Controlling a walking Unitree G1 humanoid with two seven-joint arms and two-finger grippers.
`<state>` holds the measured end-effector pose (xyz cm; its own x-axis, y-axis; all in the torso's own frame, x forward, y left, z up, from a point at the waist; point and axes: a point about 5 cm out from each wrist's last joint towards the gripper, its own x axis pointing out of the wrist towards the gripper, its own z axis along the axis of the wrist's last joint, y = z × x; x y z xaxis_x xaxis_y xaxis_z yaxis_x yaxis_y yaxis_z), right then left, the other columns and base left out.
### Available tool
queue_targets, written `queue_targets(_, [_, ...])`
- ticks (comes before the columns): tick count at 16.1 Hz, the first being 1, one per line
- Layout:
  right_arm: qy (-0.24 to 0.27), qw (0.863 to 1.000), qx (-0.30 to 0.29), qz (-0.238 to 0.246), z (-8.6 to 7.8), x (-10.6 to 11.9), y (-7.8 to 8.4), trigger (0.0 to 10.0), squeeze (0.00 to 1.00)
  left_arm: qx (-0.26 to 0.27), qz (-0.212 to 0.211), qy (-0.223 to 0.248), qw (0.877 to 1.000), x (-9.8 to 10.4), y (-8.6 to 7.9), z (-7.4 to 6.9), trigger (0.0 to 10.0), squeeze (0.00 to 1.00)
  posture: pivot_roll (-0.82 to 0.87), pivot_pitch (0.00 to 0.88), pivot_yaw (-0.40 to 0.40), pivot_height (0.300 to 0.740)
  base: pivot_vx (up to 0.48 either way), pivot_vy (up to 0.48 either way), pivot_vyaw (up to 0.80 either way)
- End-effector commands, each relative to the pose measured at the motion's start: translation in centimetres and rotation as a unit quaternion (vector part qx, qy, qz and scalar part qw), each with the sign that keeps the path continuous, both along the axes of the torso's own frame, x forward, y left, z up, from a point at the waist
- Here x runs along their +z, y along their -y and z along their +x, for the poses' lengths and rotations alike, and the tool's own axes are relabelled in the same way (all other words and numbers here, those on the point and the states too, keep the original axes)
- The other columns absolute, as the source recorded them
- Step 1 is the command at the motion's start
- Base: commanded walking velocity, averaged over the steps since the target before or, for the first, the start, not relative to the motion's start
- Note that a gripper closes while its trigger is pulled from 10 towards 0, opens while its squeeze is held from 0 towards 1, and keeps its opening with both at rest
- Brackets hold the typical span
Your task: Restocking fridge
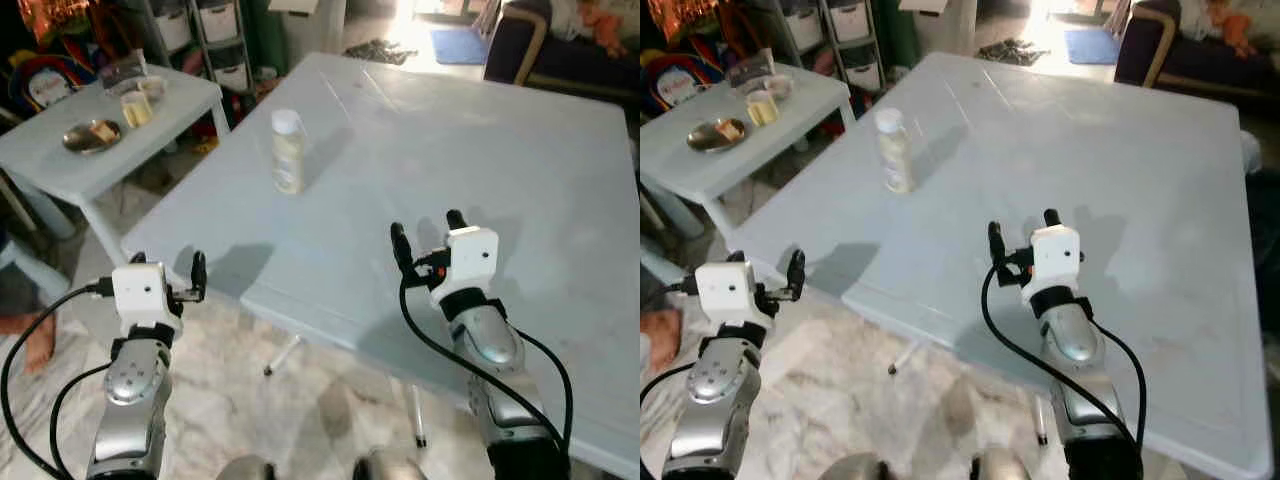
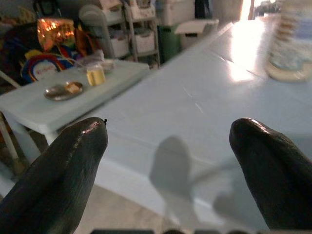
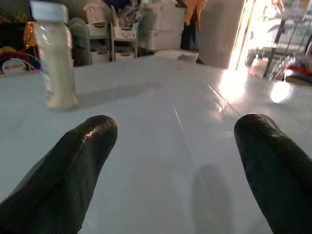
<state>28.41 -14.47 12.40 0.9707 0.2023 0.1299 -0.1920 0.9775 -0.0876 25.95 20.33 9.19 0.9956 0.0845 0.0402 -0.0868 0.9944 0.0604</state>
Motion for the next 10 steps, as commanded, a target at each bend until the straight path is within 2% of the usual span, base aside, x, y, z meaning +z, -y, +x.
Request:
queue_targets(1, [0.011, 1.0, 0.013, 0.003, 0.1, 0.5, -0.9, 10.0, 0.0, 0.009, 0.012, 0.0, 1.0, 0.1, -0.8, -0.2, 10.0, 0.0, -0.04, 0.111, 0.004, 0.74, 0.3, 0.375, 0.0])
queue_targets(7, [0.011, 1.0, 0.012, 0.001, 0.2, 0.4, -1.0, 10.0, 0.0, 0.005, 0.015, 0.002, 1.0, 0.1, -0.6, -0.1, 10.0, 0.0, -0.04, 0.113, 0.006, 0.74, 0.296, 0.379, 0.0])
queue_targets(10, [0.018, 1.0, 0.01, -0.004, 0.6, 0.8, -0.9, 10.0, 0.0, -0.024, 0.038, 0.01, 0.999, 0.4, 0.3, 0.0, 10.0, 0.0, -0.02, 0.132, 0.012, 0.74, 0.308, 0.369, 0.0])
